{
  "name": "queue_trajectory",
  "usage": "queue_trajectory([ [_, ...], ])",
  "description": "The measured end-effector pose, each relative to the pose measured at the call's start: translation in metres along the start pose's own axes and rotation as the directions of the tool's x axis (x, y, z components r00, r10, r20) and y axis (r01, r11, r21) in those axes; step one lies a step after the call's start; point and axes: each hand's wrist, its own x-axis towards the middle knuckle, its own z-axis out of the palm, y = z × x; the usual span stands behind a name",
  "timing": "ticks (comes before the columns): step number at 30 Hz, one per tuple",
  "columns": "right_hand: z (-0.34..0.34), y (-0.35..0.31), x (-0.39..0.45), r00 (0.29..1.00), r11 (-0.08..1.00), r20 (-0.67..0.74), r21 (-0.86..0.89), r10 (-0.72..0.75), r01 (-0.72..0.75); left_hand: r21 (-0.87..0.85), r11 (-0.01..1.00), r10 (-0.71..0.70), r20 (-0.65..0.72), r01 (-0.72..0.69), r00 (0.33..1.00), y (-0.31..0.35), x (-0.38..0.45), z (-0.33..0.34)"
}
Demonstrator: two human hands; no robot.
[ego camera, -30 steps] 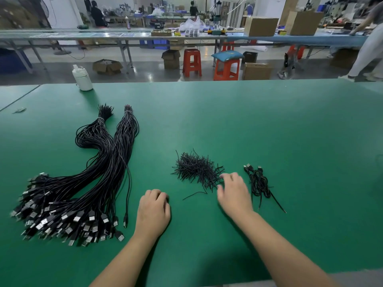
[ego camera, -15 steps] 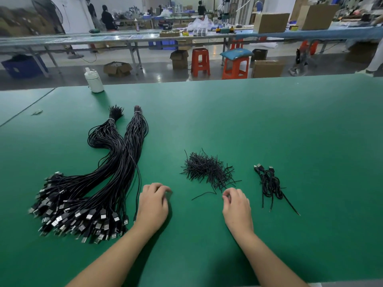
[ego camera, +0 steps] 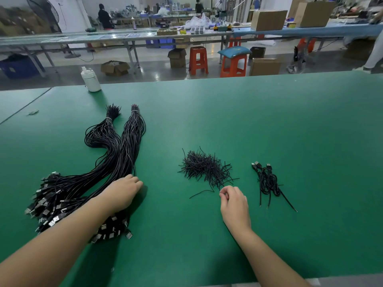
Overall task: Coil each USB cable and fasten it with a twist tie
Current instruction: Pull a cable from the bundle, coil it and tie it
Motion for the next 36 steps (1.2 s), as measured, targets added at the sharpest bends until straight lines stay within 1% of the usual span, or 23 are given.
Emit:
queue_trajectory([
  [2,0.000,-0.001,0.000,1.000,1.000,0.003,-0.006,-0.007,0.007,-0.058,0.998,-0.015,0.015,0.016,1.000,-0.002,-0.001,0.000],
  [3,0.000,-0.001,0.000,1.000,1.000,0.004,-0.007,-0.008,0.008,-0.052,0.999,0.004,0.010,-0.003,1.000,-0.003,-0.002,-0.001],
  [5,0.001,-0.001,0.001,1.000,1.000,0.007,-0.001,-0.004,0.004,-0.011,0.999,0.044,-0.003,-0.044,0.999,-0.004,-0.005,0.000],
  [10,-0.001,-0.001,0.002,0.999,0.999,0.020,0.040,0.025,-0.026,0.126,0.991,0.049,-0.023,-0.046,0.999,0.001,-0.008,-0.001],
  [12,-0.002,-0.001,0.001,0.999,0.998,0.025,0.058,0.034,-0.035,0.136,0.990,0.050,-0.077,-0.039,0.996,0.003,-0.010,-0.003],
  [14,-0.003,-0.002,0.001,0.999,0.997,0.026,0.069,0.039,-0.040,0.103,0.994,0.043,-0.217,-0.021,0.975,0.010,-0.012,-0.011],
  [16,-0.002,-0.002,0.002,0.999,0.997,0.027,0.072,0.039,-0.041,0.093,0.995,0.066,-0.380,-0.033,0.923,0.023,-0.011,-0.017],
  [17,-0.002,-0.003,0.002,0.999,0.996,0.028,0.073,0.040,-0.042,0.058,0.998,0.057,-0.441,-0.035,0.896,0.030,-0.010,-0.020],
  [18,-0.002,-0.003,0.002,0.999,0.997,0.027,0.072,0.040,-0.042,0.021,0.999,0.040,-0.472,-0.034,0.881,0.038,-0.008,-0.024],
  [20,-0.002,-0.002,0.002,0.999,0.997,0.023,0.070,0.036,-0.038,-0.004,1.000,0.016,-0.503,-0.020,0.864,0.051,-0.004,-0.032],
  [23,-0.002,-0.001,0.001,0.999,0.997,0.026,0.067,0.029,-0.031,0.025,0.999,0.052,-0.532,-0.045,0.845,0.071,0.003,-0.042],
  [26,-0.002,0.000,0.002,0.999,0.997,0.031,0.065,0.030,-0.032,-0.083,0.991,0.043,-0.554,-0.106,0.832,0.094,0.003,-0.050],
  [29,-0.003,-0.001,0.000,0.999,0.997,0.042,0.070,0.016,-0.019,-0.252,0.955,-0.013,-0.560,-0.156,0.828,0.118,-0.001,-0.058],
  [31,-0.005,-0.002,-0.002,0.998,0.997,0.058,0.080,0.008,-0.013,-0.427,0.890,-0.095,-0.518,-0.160,0.850,0.138,-0.005,-0.061],
  [32,-0.006,-0.003,-0.003,0.997,0.997,0.071,0.080,0.000,-0.006,-0.539,0.828,-0.148,-0.477,-0.155,0.866,0.150,-0.009,-0.064],
  [33,-0.008,-0.004,-0.004,0.996,0.996,0.087,0.085,-0.014,0.007,-0.671,0.726,-0.201,-0.419,-0.152,0.886,0.161,-0.012,-0.066],
  [35,-0.013,-0.006,-0.005,0.992,0.989,0.114,0.144,-0.052,0.035,-0.891,0.435,-0.266,-0.266,-0.131,0.927,0.180,-0.013,-0.073],
  [36,-0.016,-0.009,-0.006,0.989,0.974,0.134,0.225,-0.060,0.029,-0.953,0.281,-0.275,-0.192,-0.112,0.942,0.186,-0.012,-0.076],
])
